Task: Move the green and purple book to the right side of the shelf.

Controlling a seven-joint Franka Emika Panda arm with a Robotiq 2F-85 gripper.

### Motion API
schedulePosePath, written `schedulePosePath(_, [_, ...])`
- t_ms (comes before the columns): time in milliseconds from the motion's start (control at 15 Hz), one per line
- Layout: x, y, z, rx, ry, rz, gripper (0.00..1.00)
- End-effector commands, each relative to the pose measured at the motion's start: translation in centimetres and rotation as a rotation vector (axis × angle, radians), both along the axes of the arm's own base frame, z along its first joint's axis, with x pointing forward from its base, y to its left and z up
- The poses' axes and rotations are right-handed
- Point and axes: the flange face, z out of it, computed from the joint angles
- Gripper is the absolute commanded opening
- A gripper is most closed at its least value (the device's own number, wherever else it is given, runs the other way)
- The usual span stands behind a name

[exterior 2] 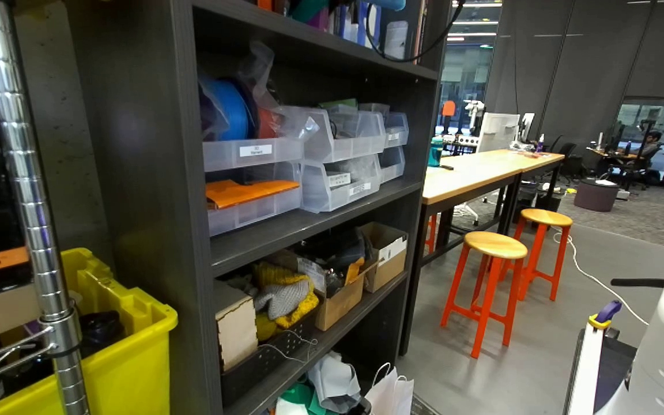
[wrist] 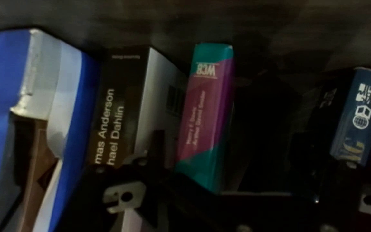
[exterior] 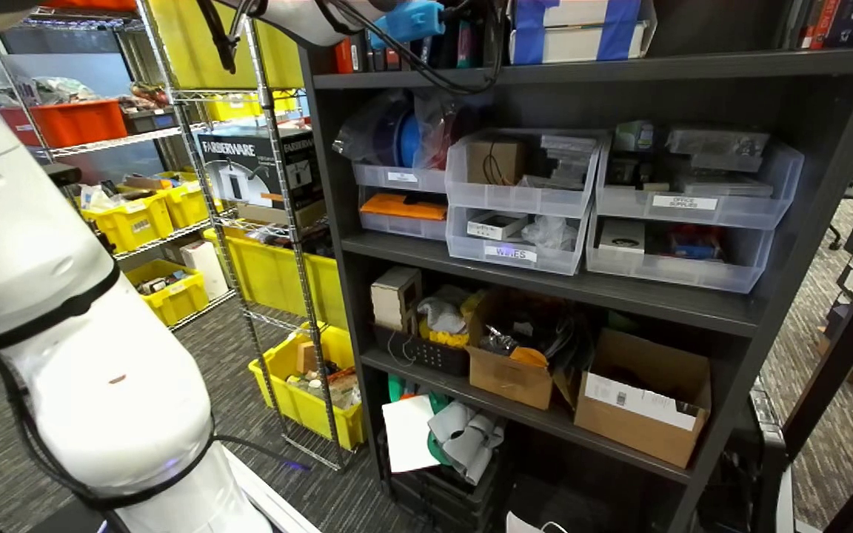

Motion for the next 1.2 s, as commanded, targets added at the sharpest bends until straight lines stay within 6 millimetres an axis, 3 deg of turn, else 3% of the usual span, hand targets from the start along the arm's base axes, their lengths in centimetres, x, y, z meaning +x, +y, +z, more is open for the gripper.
schedulePosePath(0, [0.5, 0.1, 0.8, 0.007, -0.002, 0.004, 1.00])
schedulePosePath(67, [0.5, 0.2, 0.8, 0.005, -0.001, 0.005, 0.93])
schedulePosePath(133, [0.4, 0.3, 0.8, 0.007, 0.001, 0.006, 0.74])
schedulePosePath(733, [-0.7, 1.5, 0.9, 0.012, 0.011, 0.017, 0.07])
schedulePosePath(1133, [-2.3, 2.7, 0.5, -0.002, 0.032, 0.012, 0.06])
